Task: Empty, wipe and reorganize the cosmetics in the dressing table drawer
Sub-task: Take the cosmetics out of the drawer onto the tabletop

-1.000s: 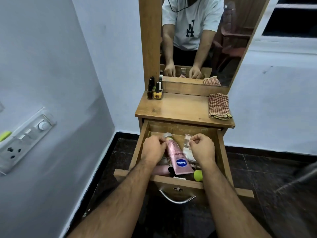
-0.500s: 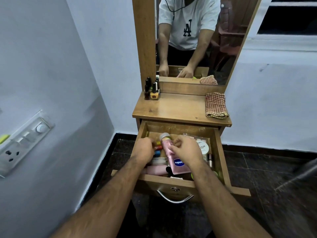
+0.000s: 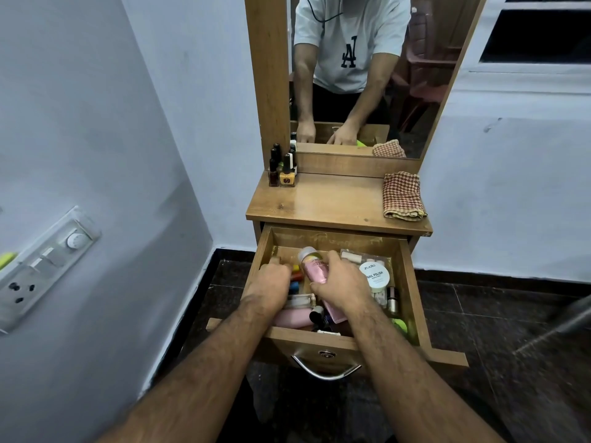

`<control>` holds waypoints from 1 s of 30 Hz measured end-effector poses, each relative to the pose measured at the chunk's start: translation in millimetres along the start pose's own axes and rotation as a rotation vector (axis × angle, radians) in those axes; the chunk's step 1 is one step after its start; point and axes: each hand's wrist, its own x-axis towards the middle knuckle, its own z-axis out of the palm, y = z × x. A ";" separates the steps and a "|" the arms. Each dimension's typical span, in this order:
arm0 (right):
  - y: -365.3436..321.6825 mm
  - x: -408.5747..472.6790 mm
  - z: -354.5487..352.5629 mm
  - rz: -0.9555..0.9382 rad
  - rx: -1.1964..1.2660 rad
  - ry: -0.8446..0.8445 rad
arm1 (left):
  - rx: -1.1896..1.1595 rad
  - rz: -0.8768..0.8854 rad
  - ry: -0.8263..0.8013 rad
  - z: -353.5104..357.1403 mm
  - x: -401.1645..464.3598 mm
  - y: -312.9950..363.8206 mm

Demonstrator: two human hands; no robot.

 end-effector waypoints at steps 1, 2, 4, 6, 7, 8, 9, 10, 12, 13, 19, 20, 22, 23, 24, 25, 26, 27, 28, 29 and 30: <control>-0.5 0.0 -0.5 0.023 0.001 0.022 | 0.015 0.008 0.003 0.6 2.3 -0.5; -1.0 -0.2 -1.5 0.046 -0.010 0.053 | 0.030 0.019 0.003 1.0 4.8 -0.7; -0.4 0.8 -3.5 0.077 -0.058 0.122 | 0.046 0.045 -0.019 1.2 10.7 -0.5; 1.4 1.9 -4.3 0.095 -0.084 0.144 | 0.033 0.065 -0.049 3.0 17.7 -0.1; 2.2 2.2 -4.0 0.100 -0.090 0.146 | 0.024 0.065 -0.073 4.0 20.6 0.0; 2.8 2.9 -2.9 0.098 -0.100 0.154 | 0.013 0.061 -0.099 5.2 23.3 0.0; 2.9 3.8 -1.8 0.086 -0.113 0.175 | -0.002 0.053 -0.122 6.4 25.6 -0.6; 2.2 4.8 -1.1 0.065 -0.126 0.206 | -0.018 0.046 -0.138 7.1 27.7 -1.3; -0.4 6.0 -1.1 0.005 -0.132 0.267 | -0.031 0.035 -0.144 6.4 31.0 -1.9; -1.9 6.4 -1.2 -0.025 -0.129 0.280 | -0.031 0.028 -0.142 5.7 32.3 -2.0; -5.2 5.7 0.8 -0.120 -0.078 0.292 | -0.098 0.007 -0.170 7.6 33.0 -2.4; -5.4 5.4 0.5 -0.123 -0.069 0.289 | -0.112 0.017 -0.160 8.2 31.8 -2.9; -5.6 4.9 -0.1 -0.131 -0.058 0.282 | -0.142 0.045 -0.146 8.7 29.7 -4.2; -6.1 4.6 -0.2 -0.137 -0.058 0.281 | -0.152 0.059 -0.137 8.5 28.7 -5.1; -6.6 4.5 -0.2 -0.144 -0.058 0.280 | -0.160 0.070 -0.122 7.4 27.9 -5.9; -6.9 4.7 0.3 -0.147 -0.056 0.277 | -0.174 0.080 -0.098 6.0 27.3 -6.7; -7.3 4.7 0.5 -0.147 -0.054 0.271 | -0.197 0.086 -0.072 3.5 26.2 -7.0; -7.6 4.7 0.5 -0.145 -0.052 0.266 | -0.226 0.091 -0.043 0.7 25.5 -7.2; -8.2 4.3 0.4 -0.143 -0.050 0.261 | -0.257 0.093 -0.015 -2.4 25.0 -8.0; -8.3 4.5 0.4 -0.143 -0.044 0.258 | -0.295 0.085 0.013 -5.2 24.5 -9.2; -8.4 4.8 0.5 -0.141 -0.029 0.255 | -0.356 0.067 0.038 -8.2 24.1 -11.2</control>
